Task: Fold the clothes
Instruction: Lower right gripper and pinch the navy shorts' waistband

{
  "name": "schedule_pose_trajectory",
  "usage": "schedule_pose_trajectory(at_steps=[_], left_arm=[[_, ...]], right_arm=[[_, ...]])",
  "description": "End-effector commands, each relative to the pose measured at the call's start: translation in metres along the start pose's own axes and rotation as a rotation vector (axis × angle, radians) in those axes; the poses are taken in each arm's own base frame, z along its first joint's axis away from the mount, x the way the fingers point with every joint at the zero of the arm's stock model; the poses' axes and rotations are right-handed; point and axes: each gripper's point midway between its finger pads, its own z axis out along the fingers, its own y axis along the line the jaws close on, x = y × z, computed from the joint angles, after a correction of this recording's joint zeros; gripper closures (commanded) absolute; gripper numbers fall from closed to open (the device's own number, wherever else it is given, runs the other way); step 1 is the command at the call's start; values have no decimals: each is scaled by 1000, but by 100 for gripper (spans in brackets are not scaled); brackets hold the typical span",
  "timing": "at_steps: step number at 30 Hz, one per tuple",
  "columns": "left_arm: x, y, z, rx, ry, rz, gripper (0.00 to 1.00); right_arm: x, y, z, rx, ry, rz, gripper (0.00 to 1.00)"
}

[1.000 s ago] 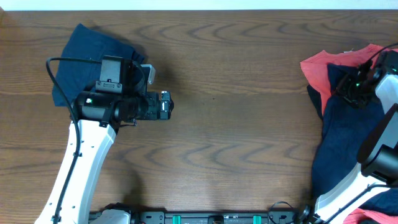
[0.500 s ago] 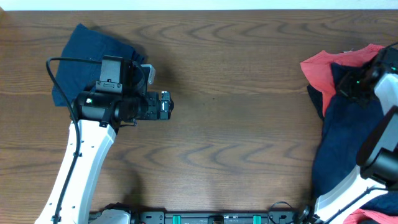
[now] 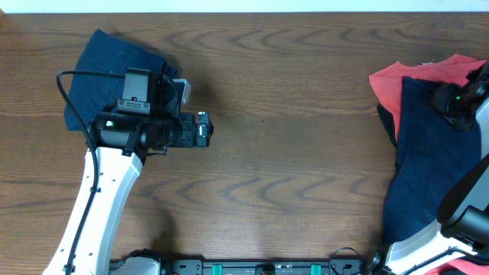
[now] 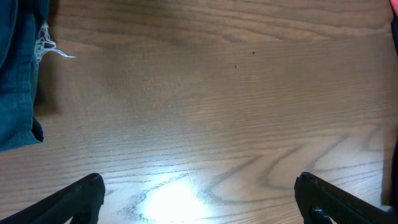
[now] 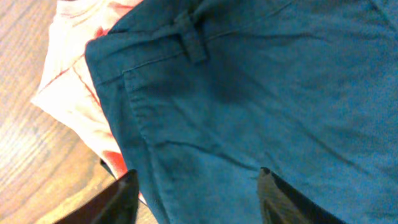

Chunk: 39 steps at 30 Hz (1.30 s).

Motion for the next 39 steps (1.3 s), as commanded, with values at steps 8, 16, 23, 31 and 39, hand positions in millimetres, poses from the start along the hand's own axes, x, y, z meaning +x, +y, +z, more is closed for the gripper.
schedule_pose_trajectory(at_steps=[8, 16, 23, 31, 39], left_arm=[[-7, -4, -9, 15, -25, 2, 2], [-7, -4, -8, 15, -25, 2, 2], [-7, -4, -9, 15, -26, 2, 2], [-7, -4, -9, 15, -25, 2, 2], [-7, -4, -9, 15, -26, 2, 2]], right_arm=[[26, 24, 47, 8, 95, -81, 35], [26, 36, 62, 4, 77, -180, 48], [27, 20, 61, 96, 83, -182, 68], [36, 17, 60, 106, 117, -179, 63], [22, 15, 42, 112, 66, -35, 99]])
